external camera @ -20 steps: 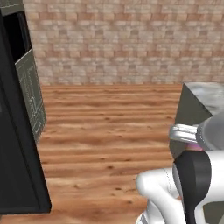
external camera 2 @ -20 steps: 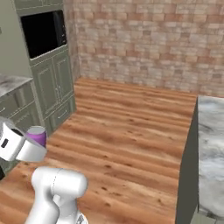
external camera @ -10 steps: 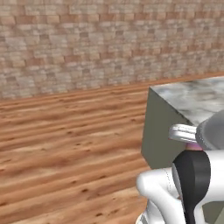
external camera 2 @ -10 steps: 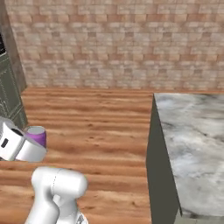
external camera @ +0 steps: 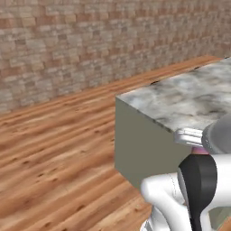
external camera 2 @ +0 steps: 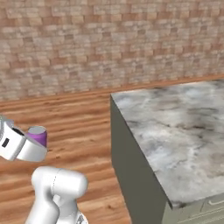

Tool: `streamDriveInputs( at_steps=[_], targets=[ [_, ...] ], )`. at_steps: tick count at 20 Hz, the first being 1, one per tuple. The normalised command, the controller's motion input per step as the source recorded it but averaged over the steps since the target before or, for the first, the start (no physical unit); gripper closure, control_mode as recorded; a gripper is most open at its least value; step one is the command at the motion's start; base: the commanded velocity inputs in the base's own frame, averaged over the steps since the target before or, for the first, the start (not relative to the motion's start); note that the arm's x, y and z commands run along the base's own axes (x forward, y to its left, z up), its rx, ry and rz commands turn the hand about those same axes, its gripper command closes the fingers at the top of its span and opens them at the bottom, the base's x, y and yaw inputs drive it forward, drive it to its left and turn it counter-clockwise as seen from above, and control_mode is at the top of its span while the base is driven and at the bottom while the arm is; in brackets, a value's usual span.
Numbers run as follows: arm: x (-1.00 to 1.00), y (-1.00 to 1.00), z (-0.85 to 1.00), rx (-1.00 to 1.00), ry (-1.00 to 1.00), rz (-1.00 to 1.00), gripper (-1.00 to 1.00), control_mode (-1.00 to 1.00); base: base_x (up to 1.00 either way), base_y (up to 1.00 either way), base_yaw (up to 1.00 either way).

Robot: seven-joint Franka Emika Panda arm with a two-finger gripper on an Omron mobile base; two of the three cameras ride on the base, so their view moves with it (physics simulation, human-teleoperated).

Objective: Open the fridge, grab two sodas, and place both sodas inside the bowl with ice on the dining counter.

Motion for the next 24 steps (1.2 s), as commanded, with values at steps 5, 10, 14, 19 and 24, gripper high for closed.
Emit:
streamDriveInputs(
  at_steps=[5, 10, 14, 19, 24],
  targets=[
    [0.0, 0.0, 0.0, 0.0, 0.0, 0.0, 1.0, 1.0, 0.55, 0.13, -0.52],
    [0.0, 0.0, 0.0, 0.0, 0.0, 0.0, 1.0, 1.0, 0.77, 0.35, -0.36],
    [0.0, 0.0, 0.0, 0.0, 0.0, 0.0, 1.0, 1.0, 0.9, 0.76, -0.24],
    [0.0, 0.0, 0.0, 0.0, 0.0, 0.0, 1.0, 1.0, 0.88, 0.92, -0.23],
    [0.0, 0.0, 0.0, 0.0, 0.0, 0.0, 1.0, 1.0, 0.84, 1.0, -0.25]
  ],
)
